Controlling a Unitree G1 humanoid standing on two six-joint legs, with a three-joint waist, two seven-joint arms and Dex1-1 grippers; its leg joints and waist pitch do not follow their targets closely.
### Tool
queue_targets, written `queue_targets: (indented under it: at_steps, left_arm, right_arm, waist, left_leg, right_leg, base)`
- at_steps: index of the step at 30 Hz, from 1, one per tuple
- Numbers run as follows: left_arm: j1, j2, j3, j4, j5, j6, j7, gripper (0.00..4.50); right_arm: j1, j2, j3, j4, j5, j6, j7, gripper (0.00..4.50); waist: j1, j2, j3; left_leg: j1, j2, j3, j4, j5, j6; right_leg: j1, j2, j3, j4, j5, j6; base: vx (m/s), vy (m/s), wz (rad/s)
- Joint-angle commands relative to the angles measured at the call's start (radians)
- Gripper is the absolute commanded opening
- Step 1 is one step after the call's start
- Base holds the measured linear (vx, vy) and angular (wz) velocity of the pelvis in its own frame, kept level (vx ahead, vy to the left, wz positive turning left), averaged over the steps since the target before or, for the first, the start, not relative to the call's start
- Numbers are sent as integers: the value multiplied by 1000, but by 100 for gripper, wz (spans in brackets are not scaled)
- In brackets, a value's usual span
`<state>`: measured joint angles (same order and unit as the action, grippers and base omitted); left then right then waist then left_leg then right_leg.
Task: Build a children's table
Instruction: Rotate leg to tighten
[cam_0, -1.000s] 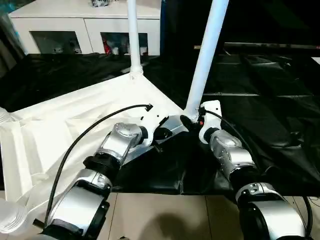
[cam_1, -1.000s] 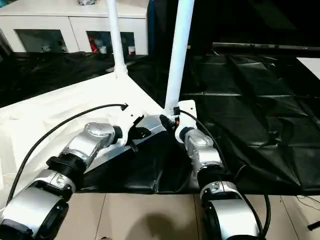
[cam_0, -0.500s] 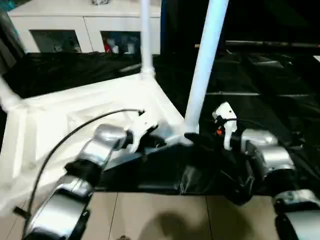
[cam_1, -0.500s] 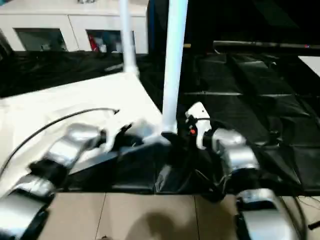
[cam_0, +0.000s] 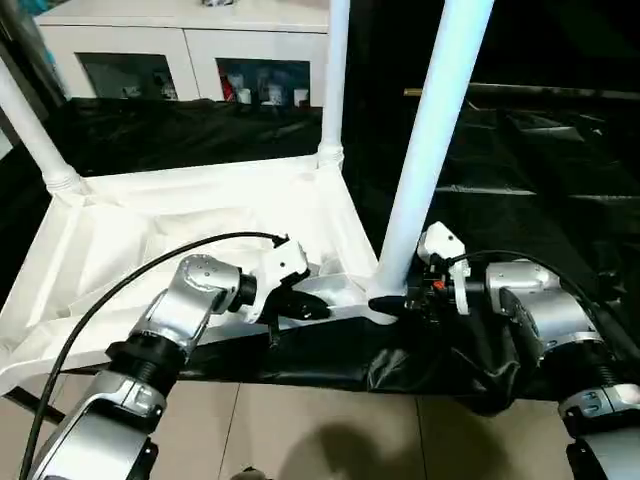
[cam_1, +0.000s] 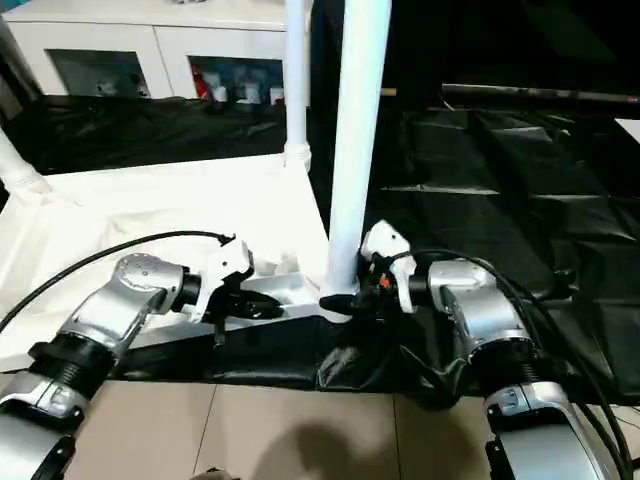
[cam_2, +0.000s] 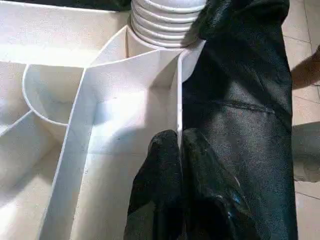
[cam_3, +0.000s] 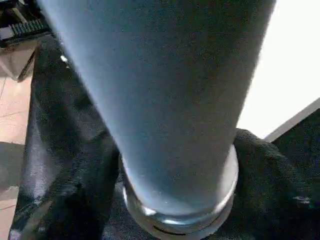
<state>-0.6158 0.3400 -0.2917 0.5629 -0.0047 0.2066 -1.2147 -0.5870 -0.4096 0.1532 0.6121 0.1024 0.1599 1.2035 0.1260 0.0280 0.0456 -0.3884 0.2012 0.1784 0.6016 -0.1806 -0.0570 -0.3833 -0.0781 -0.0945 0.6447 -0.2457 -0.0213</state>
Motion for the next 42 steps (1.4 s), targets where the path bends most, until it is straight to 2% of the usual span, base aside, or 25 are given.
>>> queue_targets:
  at_steps: [1, 3, 9, 12, 13, 14, 16, 17, 19, 21, 22, 23, 26, 27, 29, 32, 34, 36, 37, 39, 40, 41, 42]
  left_arm:
    - [4, 1, -10, -24, -6, 6, -9, 0]
    - [4, 1, -10, -23, -5, 6, -8, 0]
    - [-6, -12, 3, -2, 2, 26, 46, 0]
    - [-48, -64, 45, 75, 18, 51, 198, 0]
    - [-73, -91, 62, 117, 27, 60, 277, 0]
    - [-98, -121, 77, 160, 36, 74, 361, 0]
    - [-116, -144, 89, 190, 42, 89, 423, 0]
    - [-133, -164, 98, 214, 42, 101, 468, 0]
    - [-162, -201, 103, 256, 52, 112, 547, 0]
    - [-186, -239, 97, 290, 61, 110, 605, 0]
    - [-193, -248, 93, 299, 65, 106, 615, 0]
    - [-197, -252, 88, 304, 68, 101, 614, 0]
    - [-212, -262, 85, 329, 75, 78, 606, 0]
    - [-215, -262, 85, 335, 76, 74, 605, 0]
    - [-215, -255, 76, 342, 81, 57, 594, 0]
    - [-213, -245, 66, 349, 82, 36, 575, 0]
    - [-201, -216, 49, 341, 86, 4, 514, 0]
    - [-195, -203, 44, 333, 86, 8, 490, 0]
    - [-183, -174, 30, 317, 86, 3, 423, 0]
    - [-176, -158, 23, 307, 85, 0, 386, 0]
    - [-173, -149, 19, 302, 84, -3, 364, 0]
    - [-157, -123, 4, 279, 75, -39, 278, 0]
    - [-148, -110, -3, 262, 71, -48, 239, 0]
  right_arm:
    - [-11, 1, 6, 12, -2, 0, 4, 303]
    - [-12, 1, 6, 12, 2, 4, 7, 284]
    - [0, 16, -6, 29, 2, 11, -35, 276]
    - [-21, 82, -62, 129, -24, 21, -288, 275]
    - [-31, 120, -96, 176, -27, 42, -420, 275]
    - [-36, 163, -138, 208, -10, 70, -538, 274]
    - [-39, 196, -170, 227, 6, 88, -625, 274]
    - [-46, 223, -193, 249, 17, 98, -697, 274]
    - [-61, 274, -216, 292, 19, 86, -833, 274]
    - [-87, 333, -235, 341, 26, 62, -952, 274]
    - [-100, 351, -240, 359, 26, 55, -985, 274]
    - [-109, 362, -236, 368, 21, 45, -999, 274]
    - [-134, 395, -203, 361, -15, -15, -953, 274]
    - [-138, 401, -195, 358, -21, -27, -942, 309]
    - [-137, 396, -168, 340, -39, -53, -901, 344]
    - [-138, 384, -151, 330, -43, -69, -866, 346]
    - [-137, 338, -130, 295, -39, -80, -768, 383]
    - [-134, 315, -122, 274, -36, -79, -718, 383]
    - [-123, 259, -102, 227, -33, -79, -604, 383]
    - [-114, 229, -97, 199, -27, -73, -536, 383]
    - [-109, 212, -95, 183, -24, -69, -496, 383]
    - [-97, 169, -86, 147, -12, -69, -410, 383]
    - [-91, 147, -82, 132, -7, -66, -375, 383]
  waist:
    - [-2, -14, -66]
    - [-1, -15, -66]
    - [-2, -15, -66]
    - [-6, -15, -62]
    - [-11, -10, -60]
    - [-20, -12, -58]
    - [-22, -14, -58]
    - [-21, -2, -59]
    - [-27, -6, -60]
    - [-31, -4, -59]
    - [-30, 3, -61]
    - [-30, 6, -61]
    - [-32, 4, -60]
    - [-31, 5, -61]
    - [-32, 3, -61]
    - [-39, 2, -60]
    - [-38, 0, -61]
    - [-38, 0, -62]
    - [-37, 0, -64]
    - [-34, -2, -68]
    - [-33, 1, -70]
    - [-31, -1, -70]
    - [-30, 2, -71]
  left_leg:
    - [15, 41, -12, -59, -65, 98]
    - [15, 40, -12, -59, -63, 99]
    - [15, 40, -12, -58, -61, 101]
    - [18, 39, -11, -62, -87, 79]
    - [24, 39, -13, -67, -117, 52]
    - [27, 39, -14, -73, -151, 28]
    - [29, 40, -17, -77, -173, 4]
    - [27, 39, -18, -76, -172, 1]
    - [26, 38, -17, -76, -160, 0]
    - [24, 34, -15, -75, -164, 0]
    - [27, 34, -16, -75, -174, -2]
    - [24, 34, -18, -77, -174, -2]
    - [22, 34, -17, -77, -187, 1]
    - [21, 33, -18, -77, -185, 2]
    - [20, 34, -18, -77, -180, 12]
    - [16, 34, -19, -79, -185, 22]
    - [18, 33, -17, -75, -176, 34]
    - [13, 34, -17, -73, -148, 48]
    - [15, 34, -17, -71, -130, 58]
    - [12, 34, -16, -65, -92, 86]
    - [11, 34, -16, -63, -78, 93]
    - [11, 36, -17, -62, -69, 111]
    - [11, 35, -16, -60, -67, 116]
  right_leg:
    - [50, -79, 57, -70, 67, -243]
    - [51, -79, 57, -69, 72, -243]
    - [50, -79, 57, -69, 77, -245]
    - [48, -80, 58, -76, 21, -246]
    - [44, -80, 58, -83, -31, -244]
    - [44, -81, 59, -89, -88, -236]
    - [47, -85, 60, -95, -137, -216]
    - [47, -86, 60, -93, -131, -216]
    - [45, -83, 63, -93, -87, -216]
    - [45, -83, 63, -94, -66, -217]
    - [44, -82, 62, -98, -74, -214]
    - [47, -83, 61, -95, -68, -213]
    - [48, -82, 61, -97, -64, -205]
    - [49, -82, 61, -96, -58, -206]
    - [51, -81, 60, -93, -38, -212]
    - [54, -82, 59, -93, -42, -212]
    - [54, -82, 59, -96, -35, -217]
    - [56, -81, 60, -91, 5, -224]
    - [57, -81, 59, -87, 38, -232]
    - [60, -79, 58, -78, 112, -245]
    - [60, -79, 57, -74, 140, -251]
    - [61, -78, 55, -72, 178, -260]
    - [60, -77, 55, -70, 187, -263]
  base:
    - [0, 0, 0]
    - [0, 0, 0]
    - [0, 0, 0]
    - [0, 0, 0]
    - [0, 0, 0]
    - [0, 0, 0]
    - [0, 0, 0]
    - [0, 0, 0]
    - [0, 0, 0]
    - [0, 0, 0]
    - [0, 0, 0]
    - [0, 0, 0]
    - [0, 0, 0]
    - [0, 0, 0]
    - [0, 0, 0]
    - [0, 0, 0]
    - [0, 0, 0]
    - [0, 0, 0]
    - [0, 0, 0]
    - [0, 0, 0]
    - [0, 0, 0]
    - [0, 0, 0]
    - [0, 0, 0]
